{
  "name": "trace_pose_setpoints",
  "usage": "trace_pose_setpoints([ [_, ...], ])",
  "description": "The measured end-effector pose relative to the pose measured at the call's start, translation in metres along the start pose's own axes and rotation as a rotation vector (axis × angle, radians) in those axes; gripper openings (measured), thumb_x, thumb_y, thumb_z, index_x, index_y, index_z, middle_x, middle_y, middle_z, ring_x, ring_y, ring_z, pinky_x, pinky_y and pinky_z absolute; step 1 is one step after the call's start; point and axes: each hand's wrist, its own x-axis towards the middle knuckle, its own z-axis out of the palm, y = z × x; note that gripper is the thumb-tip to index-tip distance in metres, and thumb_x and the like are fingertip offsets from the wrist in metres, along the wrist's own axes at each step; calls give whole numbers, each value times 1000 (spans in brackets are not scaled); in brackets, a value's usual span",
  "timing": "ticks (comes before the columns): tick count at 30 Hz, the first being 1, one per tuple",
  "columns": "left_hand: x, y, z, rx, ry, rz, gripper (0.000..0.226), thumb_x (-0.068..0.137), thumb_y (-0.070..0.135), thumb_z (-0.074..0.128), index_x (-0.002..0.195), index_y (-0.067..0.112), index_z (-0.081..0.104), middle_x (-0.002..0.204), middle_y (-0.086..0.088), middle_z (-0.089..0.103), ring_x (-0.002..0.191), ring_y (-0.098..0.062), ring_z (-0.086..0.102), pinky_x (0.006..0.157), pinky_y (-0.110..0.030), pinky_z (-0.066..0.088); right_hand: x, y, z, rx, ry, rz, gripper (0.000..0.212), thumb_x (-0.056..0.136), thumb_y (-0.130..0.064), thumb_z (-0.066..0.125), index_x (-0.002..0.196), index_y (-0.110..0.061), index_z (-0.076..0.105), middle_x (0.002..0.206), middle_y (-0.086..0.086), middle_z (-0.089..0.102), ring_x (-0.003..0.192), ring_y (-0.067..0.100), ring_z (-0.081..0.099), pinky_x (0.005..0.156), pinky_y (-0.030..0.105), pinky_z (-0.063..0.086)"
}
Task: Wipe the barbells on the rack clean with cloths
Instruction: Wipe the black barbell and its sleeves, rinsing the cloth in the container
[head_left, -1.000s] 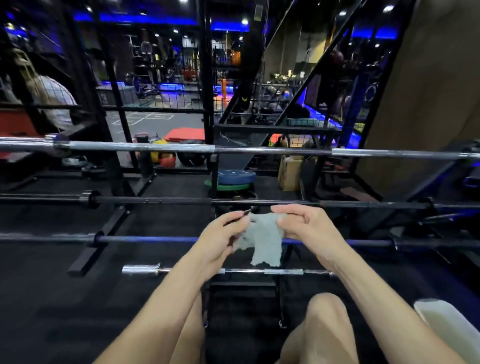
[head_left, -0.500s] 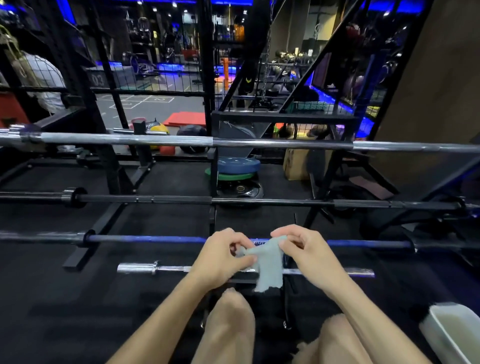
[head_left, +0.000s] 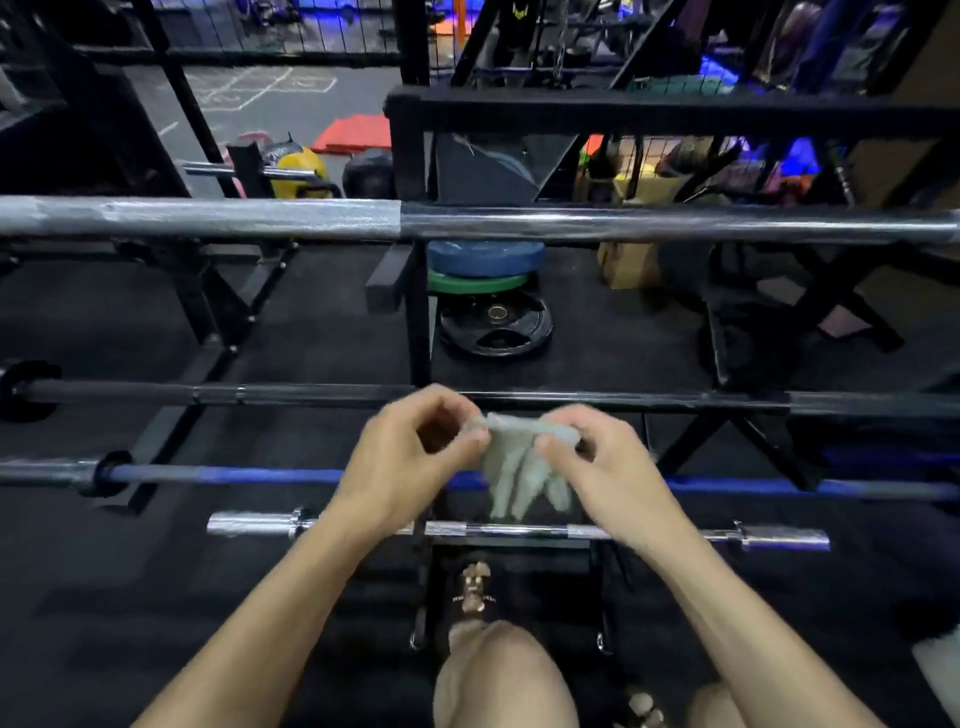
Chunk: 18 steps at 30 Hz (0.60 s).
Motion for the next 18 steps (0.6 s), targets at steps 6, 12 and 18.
trace_pose_setpoints([
  [6, 36, -24, -12, -86, 277, -41, 15, 90, 8, 74, 91, 23, 70, 83, 4, 74, 79, -14, 71, 80, -33, 57, 68, -35, 18, -80, -64, -31, 18, 103, -26, 56, 114, -35, 66, 97, -14, 69, 88, -1, 62, 69, 14, 46],
  [12, 40, -31, -6, 23, 266, -27, 14, 91, 11, 72, 93, 25, 69, 80, 9, 73, 76, -7, 69, 72, -19, 53, 98, -26, 30, -527, -65, 49, 43, 99, -31, 59, 140, -37, 49, 128, -8, 51, 116, 20, 51, 97, 36, 41],
  [18, 45, -42, 0, 476, 176, 94, 28, 92, 13, 62, 112, 28, 75, 113, 14, 67, 103, -12, 50, 82, -9, 32, 84, -6, 53, -829, 62, -346, 40, 97, -24, 59, 136, -15, 60, 136, 4, 56, 123, 27, 51, 107, 41, 37],
])
